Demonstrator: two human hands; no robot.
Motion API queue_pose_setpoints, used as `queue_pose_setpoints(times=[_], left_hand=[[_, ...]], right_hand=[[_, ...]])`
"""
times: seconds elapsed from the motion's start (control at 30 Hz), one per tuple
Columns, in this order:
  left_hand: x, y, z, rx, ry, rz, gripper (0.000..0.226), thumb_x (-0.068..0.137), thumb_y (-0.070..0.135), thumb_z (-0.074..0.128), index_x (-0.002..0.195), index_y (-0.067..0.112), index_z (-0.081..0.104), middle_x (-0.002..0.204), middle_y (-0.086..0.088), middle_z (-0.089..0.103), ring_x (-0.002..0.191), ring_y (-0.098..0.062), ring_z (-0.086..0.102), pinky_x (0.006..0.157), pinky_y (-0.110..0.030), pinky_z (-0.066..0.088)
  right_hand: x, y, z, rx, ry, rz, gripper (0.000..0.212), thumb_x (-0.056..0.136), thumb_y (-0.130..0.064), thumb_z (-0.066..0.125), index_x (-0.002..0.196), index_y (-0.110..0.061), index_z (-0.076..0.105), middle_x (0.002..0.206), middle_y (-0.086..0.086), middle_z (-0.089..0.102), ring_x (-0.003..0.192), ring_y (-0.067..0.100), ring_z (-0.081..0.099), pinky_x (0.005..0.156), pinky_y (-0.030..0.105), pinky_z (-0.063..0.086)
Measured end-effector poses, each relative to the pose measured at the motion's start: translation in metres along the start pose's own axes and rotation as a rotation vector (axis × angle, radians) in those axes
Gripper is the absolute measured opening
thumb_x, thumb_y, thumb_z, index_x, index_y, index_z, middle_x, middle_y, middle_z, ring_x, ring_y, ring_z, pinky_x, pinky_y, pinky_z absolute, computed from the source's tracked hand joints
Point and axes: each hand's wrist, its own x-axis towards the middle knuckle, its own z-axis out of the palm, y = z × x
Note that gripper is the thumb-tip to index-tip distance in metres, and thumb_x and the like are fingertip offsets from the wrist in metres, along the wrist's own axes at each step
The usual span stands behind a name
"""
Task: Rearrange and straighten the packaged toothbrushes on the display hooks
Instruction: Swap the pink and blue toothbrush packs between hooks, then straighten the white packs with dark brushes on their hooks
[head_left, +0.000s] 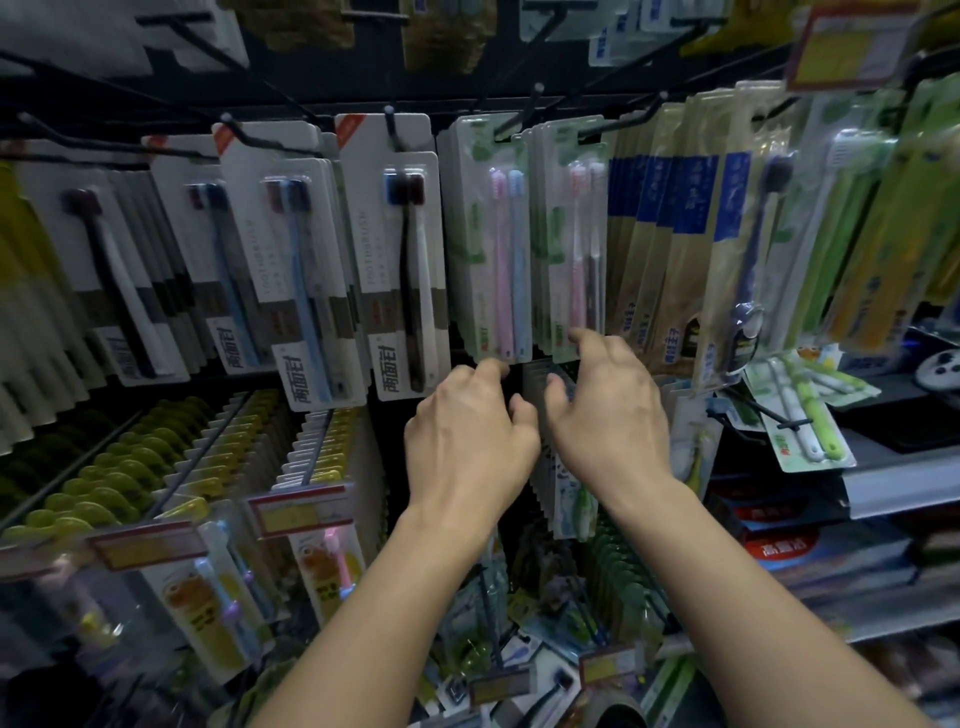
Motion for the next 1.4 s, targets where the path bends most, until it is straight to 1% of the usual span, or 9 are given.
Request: queue_pose_setpoints(times=[0.1,0.17,0.3,0.4,0.6,0.9,1.03,1.17,1.4], left_hand=[[-0.003,-0.002,-0.007,-0.004,0.033,0.011,0.037,0.099,0.042,0.055,0.131,0.027,0.066,0.122,0.002,0.068,0.105,-0.025,0.068,0.081,-0.038,0.056],[-0.005,-0.005,-0.011,-0.01,0.047,0.014,0.035,0.099,0.042,0.055,0.128,0.027,0.067,0.119,0.002,0.069,0.102,-0.026,0.069,0.08,-0.041,0.058],[-0.009,-0.013,-0.02,-0.001,0.084,0.043,0.035,0.098,0.042,0.056,0.126,0.027,0.069,0.118,0.002,0.07,0.101,-0.025,0.07,0.081,-0.04,0.058],[-0.011,-0.021,-0.026,-0.011,0.108,0.055,0.034,0.098,0.041,0.058,0.125,0.026,0.071,0.118,0.003,0.07,0.101,-0.023,0.07,0.081,-0.04,0.059],[-0.014,-0.037,-0.041,-0.013,0.151,0.065,0.028,0.096,0.04,0.058,0.116,0.025,0.072,0.108,0.005,0.07,0.094,-0.022,0.07,0.078,-0.041,0.058],[-0.019,-0.059,-0.061,-0.013,0.212,0.064,0.022,0.097,0.036,0.061,0.112,0.024,0.073,0.105,0.006,0.071,0.089,-0.018,0.07,0.074,-0.038,0.059],[-0.02,-0.067,-0.066,0.003,0.224,0.049,0.021,0.097,0.035,0.062,0.111,0.024,0.072,0.103,0.006,0.07,0.087,-0.02,0.069,0.072,-0.039,0.059],[-0.021,-0.077,-0.069,0.019,0.235,0.037,0.019,0.097,0.035,0.062,0.11,0.025,0.071,0.103,0.006,0.069,0.087,-0.02,0.068,0.071,-0.04,0.059],[-0.021,-0.094,-0.076,0.026,0.248,0.006,0.019,0.096,0.036,0.062,0.109,0.026,0.071,0.104,0.006,0.07,0.089,-0.019,0.068,0.074,-0.039,0.059]], right_hand=[[-0.002,-0.004,0.005,0.05,-0.022,-0.072,0.051,0.1,-0.029,0.06,0.148,-0.017,0.052,0.14,0.006,0.058,0.132,0.026,0.052,0.105,0.041,0.047],[-0.002,-0.007,0.008,0.069,-0.06,-0.121,0.051,0.1,-0.029,0.061,0.148,-0.017,0.052,0.143,0.005,0.056,0.136,0.024,0.047,0.109,0.04,0.044],[-0.005,-0.016,0.011,0.062,-0.154,-0.193,0.057,0.1,-0.032,0.06,0.153,-0.018,0.046,0.161,0.004,0.038,0.149,0.024,0.03,0.116,0.045,0.04],[-0.008,-0.023,0.014,0.06,-0.173,-0.202,0.06,0.101,-0.036,0.059,0.156,-0.02,0.041,0.166,0.002,0.029,0.153,0.023,0.024,0.115,0.047,0.041],[-0.009,-0.032,0.019,0.048,-0.163,-0.184,0.062,0.099,-0.037,0.061,0.156,-0.022,0.041,0.166,0.001,0.029,0.152,0.021,0.024,0.115,0.046,0.041],[-0.007,-0.036,0.021,0.032,-0.162,-0.149,0.063,0.098,-0.036,0.063,0.155,-0.019,0.042,0.164,0.003,0.032,0.15,0.024,0.028,0.117,0.045,0.038],[-0.006,-0.037,0.022,0.023,-0.157,-0.149,0.063,0.098,-0.036,0.063,0.155,-0.018,0.043,0.164,0.002,0.032,0.15,0.024,0.028,0.118,0.045,0.037],[-0.007,-0.038,0.022,0.026,-0.15,-0.146,0.063,0.098,-0.037,0.064,0.155,-0.021,0.043,0.164,0.001,0.032,0.151,0.023,0.028,0.118,0.046,0.038],[-0.009,-0.043,0.019,0.021,-0.153,-0.142,0.061,0.099,-0.037,0.064,0.154,-0.021,0.044,0.161,0.003,0.034,0.15,0.025,0.03,0.117,0.048,0.04]])
